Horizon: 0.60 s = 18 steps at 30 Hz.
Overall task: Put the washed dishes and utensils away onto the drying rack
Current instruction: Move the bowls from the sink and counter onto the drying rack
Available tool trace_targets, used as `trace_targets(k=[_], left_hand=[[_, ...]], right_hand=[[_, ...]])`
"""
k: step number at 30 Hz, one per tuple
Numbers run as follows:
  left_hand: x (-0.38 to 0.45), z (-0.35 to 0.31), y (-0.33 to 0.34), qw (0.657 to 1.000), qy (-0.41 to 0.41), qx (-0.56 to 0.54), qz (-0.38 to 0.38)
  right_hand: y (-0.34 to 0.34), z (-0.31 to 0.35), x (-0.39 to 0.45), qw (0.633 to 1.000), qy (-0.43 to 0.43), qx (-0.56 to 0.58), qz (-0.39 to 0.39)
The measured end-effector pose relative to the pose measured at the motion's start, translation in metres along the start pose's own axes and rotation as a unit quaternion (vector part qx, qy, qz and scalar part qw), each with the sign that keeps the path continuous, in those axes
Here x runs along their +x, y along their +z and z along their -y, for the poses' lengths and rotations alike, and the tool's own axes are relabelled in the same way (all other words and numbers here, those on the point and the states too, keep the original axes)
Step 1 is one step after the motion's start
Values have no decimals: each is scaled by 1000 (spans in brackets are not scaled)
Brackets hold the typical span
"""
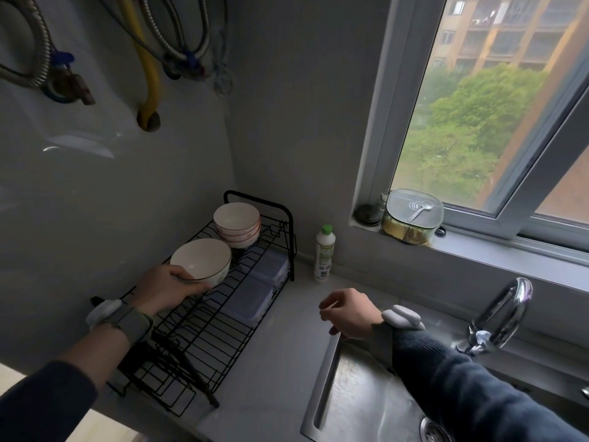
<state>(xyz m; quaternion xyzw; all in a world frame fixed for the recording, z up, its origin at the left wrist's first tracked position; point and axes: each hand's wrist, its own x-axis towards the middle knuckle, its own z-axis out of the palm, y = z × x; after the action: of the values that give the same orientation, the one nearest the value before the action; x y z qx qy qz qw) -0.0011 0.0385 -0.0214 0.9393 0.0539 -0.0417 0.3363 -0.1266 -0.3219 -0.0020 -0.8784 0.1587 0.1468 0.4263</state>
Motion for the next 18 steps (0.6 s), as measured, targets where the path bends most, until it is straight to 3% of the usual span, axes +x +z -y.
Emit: trace_targets(k=[12, 18], left_hand=[[-5, -8, -4, 999, 27, 45, -4], [-26, -50, -11, 991, 70, 115, -26]], right_hand=[[6, -17, -9, 1000, -9, 3, -1], [0, -31, -14, 1000, -10, 3, -2]])
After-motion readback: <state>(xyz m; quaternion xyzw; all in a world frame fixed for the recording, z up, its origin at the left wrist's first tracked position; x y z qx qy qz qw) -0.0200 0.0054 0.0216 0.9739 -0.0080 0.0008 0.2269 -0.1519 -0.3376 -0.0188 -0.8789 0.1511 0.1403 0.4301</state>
